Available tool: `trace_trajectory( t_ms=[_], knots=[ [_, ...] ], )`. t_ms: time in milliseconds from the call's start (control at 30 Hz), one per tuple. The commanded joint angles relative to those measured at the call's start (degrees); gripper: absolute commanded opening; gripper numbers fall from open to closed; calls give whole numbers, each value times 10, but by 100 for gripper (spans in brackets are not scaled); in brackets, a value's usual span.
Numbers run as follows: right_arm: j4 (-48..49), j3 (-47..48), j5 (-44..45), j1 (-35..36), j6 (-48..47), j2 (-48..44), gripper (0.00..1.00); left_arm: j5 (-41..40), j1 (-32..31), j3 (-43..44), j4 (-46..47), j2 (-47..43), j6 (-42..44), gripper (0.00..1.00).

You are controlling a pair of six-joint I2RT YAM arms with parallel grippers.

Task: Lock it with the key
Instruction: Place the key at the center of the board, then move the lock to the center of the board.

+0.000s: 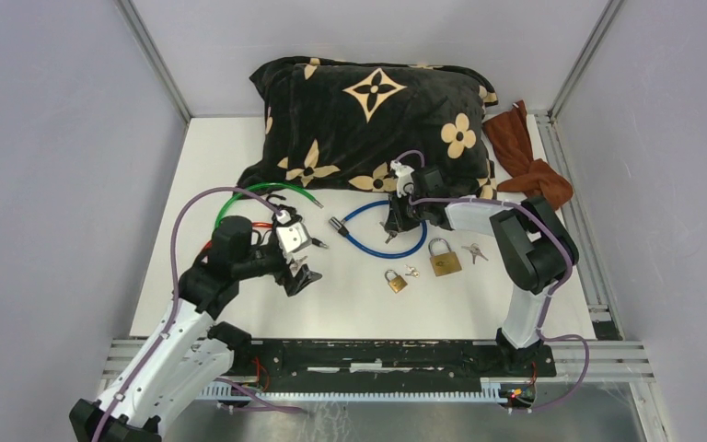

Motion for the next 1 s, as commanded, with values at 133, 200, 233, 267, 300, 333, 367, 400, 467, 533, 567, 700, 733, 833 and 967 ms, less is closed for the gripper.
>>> trace_trajectory(
  t_ms=[133,200,233,267,300,333,367,400,467,533,567,700,733,833,967],
  knots=[
    [-64,75,75,-1,-35,-7,44,33,23,-6,45,-29,-69,100],
    [-70,85,90,6,-49,-25,49,28,36,-8,63,-38,-94,100],
    [-68,89,95,16,-61,-34,51,20,43,-11,81,-44,-115,100],
    [-65,92,100,29,-80,-42,54,3,53,-14,101,-51,-139,100],
    [-61,97,106,51,-100,-47,58,-22,63,-18,131,-59,-173,100],
    [-59,105,111,76,-124,-48,61,-51,75,-22,171,-67,-210,100],
    [-56,115,115,99,-143,-44,63,-84,89,-24,197,-76,-243,100],
    [-57,127,117,126,-165,-35,65,-114,103,-27,223,-85,-281,100],
    [-58,163,122,170,-184,-6,67,-181,131,-35,264,-105,-337,100],
    [-57,205,125,198,-181,33,67,-213,157,-40,284,-128,-374,100],
    [-61,228,127,211,-176,56,67,-220,165,-42,288,-138,-386,100],
    [-94,310,140,246,-174,133,67,-234,183,-37,279,-166,-404,99],
    [-101,325,142,253,-176,145,67,-235,186,-33,278,-168,-407,99],
    [-118,353,156,273,-188,177,67,-232,195,-30,260,-171,-417,99],
    [-149,382,189,287,-187,209,64,-227,200,-33,259,-177,-426,99]
  ],
)
